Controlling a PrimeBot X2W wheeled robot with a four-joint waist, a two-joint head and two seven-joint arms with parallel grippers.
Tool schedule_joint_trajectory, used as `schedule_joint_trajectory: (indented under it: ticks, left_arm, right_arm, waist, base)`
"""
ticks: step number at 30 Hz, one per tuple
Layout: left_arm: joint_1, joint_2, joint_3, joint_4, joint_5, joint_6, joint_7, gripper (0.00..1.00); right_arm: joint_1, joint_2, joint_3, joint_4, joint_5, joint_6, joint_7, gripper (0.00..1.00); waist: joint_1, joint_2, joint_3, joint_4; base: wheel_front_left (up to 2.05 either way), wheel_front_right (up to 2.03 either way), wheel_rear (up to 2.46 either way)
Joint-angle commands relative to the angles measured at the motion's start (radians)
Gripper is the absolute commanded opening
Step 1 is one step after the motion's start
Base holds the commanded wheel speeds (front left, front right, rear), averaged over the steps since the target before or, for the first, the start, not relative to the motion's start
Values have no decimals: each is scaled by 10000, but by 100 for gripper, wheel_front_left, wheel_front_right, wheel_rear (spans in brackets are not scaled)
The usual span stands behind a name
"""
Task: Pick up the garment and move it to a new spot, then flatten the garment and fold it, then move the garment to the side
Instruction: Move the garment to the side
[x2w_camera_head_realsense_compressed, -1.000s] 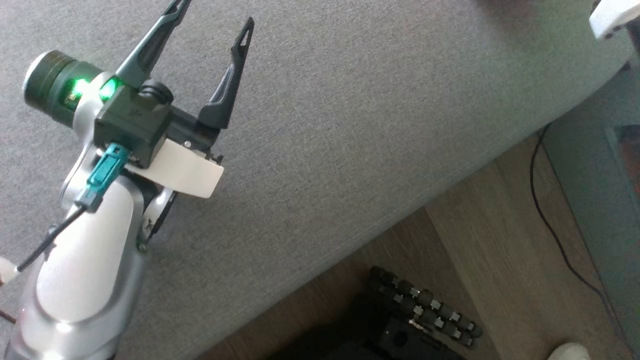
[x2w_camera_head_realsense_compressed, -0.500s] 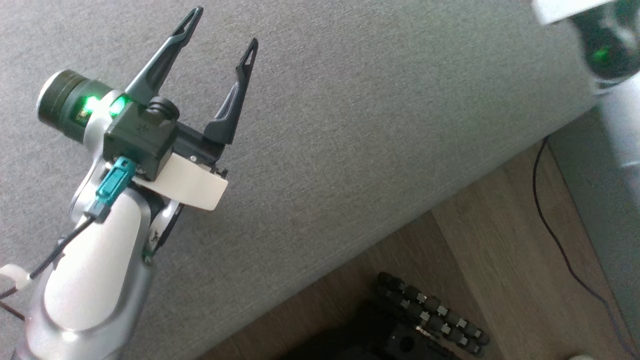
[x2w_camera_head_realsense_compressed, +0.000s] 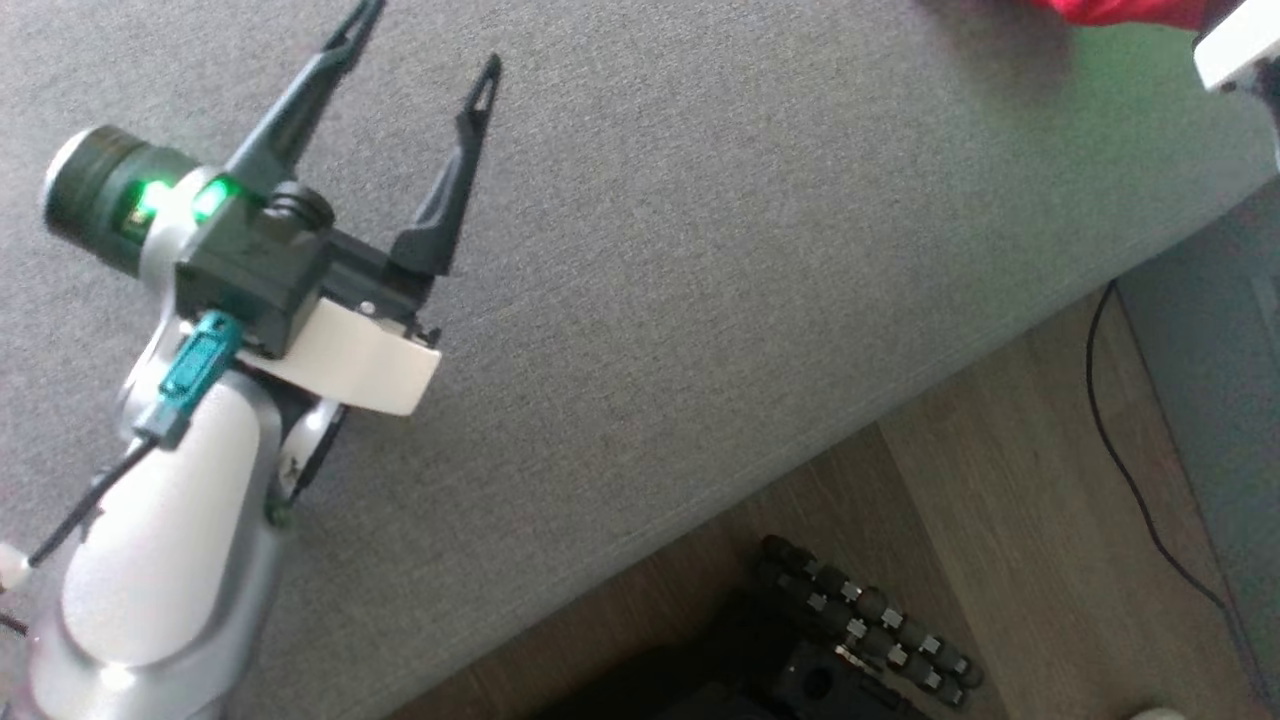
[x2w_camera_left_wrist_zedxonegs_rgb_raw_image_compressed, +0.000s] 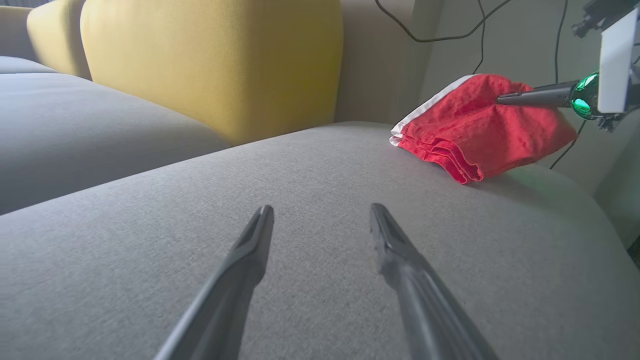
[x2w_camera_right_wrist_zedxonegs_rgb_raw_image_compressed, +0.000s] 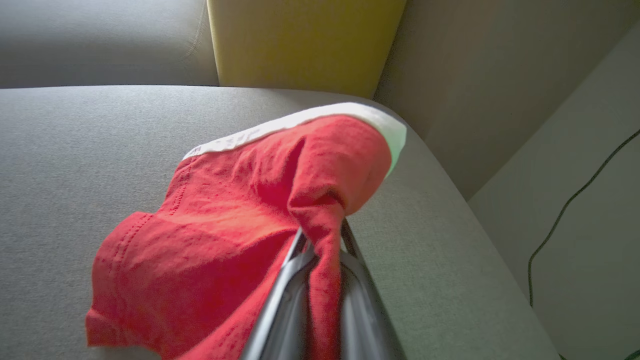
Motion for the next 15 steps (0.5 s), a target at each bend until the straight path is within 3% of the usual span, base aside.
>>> schedule_joint_trajectory:
  ticks: [1, 7, 9, 15]
  left_arm:
    - [-98, 252, 400, -449, -82, 135, 70, 100]
    - [73, 385, 494, -616, -144, 222, 199, 100]
    - [131, 414, 497, -670, -170, 243, 243, 100]
    - [218, 466, 463, -699, -233, 275, 288, 100]
  right_arm:
    - [-168, -99, -121, 108, -231, -2, -185, 0]
    - [-529, 61, -567, 884, -805, -2, -381, 0]
    - [-612, 142, -699, 962, -1070, -2, -407, 100]
    - [-531, 265, -1640, 532, -1658, -2, -418, 100]
  waist:
    - [0, 0, -4, -27]
    - [0, 0, -12, -126]
    - [0, 0, -15, -160]
    - [0, 0, -91, -180]
  base:
    - [0, 0, 0]
    - [0, 0, 0]
    - [0, 0, 0]
    - [0, 0, 0]
